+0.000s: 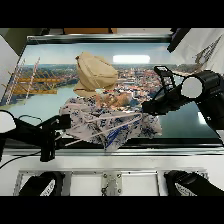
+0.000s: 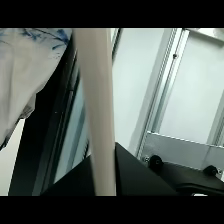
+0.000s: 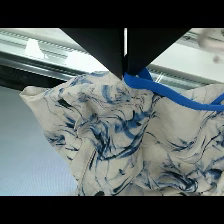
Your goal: Fold the clothes and pants, and hang the long-sleeved shirts on hangers.
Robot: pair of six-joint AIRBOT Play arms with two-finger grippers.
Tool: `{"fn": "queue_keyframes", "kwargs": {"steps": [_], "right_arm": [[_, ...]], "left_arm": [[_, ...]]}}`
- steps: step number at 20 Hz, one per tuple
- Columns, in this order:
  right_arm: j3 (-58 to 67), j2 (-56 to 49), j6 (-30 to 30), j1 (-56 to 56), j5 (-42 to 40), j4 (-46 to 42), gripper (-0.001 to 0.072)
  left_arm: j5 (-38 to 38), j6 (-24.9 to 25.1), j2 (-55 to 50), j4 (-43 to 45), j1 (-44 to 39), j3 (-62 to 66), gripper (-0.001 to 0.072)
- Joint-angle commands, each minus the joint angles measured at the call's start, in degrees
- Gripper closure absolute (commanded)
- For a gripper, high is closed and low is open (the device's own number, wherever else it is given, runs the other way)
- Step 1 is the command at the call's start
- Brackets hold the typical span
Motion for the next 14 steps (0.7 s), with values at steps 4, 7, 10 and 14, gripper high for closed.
{"fn": "queue_keyframes", "kwargs": {"steps": [4,7,10,14], "right_arm": [[0.0,0.0,0.0,0.0,0.0,0.0,0.0693],[0.0,0.0,0.0,0.0,0.0,0.0,0.0693],[0.0,0.0,0.0,0.0,0.0,0.0,0.0693],[0.0,0.0,0.0,0.0,0.0,0.0,0.0693]], "left_arm": [[5.8,-1.1,2.1,-0.5,-6.0,-6.7,0.0693],[8.3,-2.5,-2.9,-0.5,-5.9,-3.6,0.0694],[7.4,-2.9,-8.4,-0.4,-5.9,0.7,0.0695],[7.2,-2.9,-12.8,-0.1,-5.9,1.7,0.0695]]}}
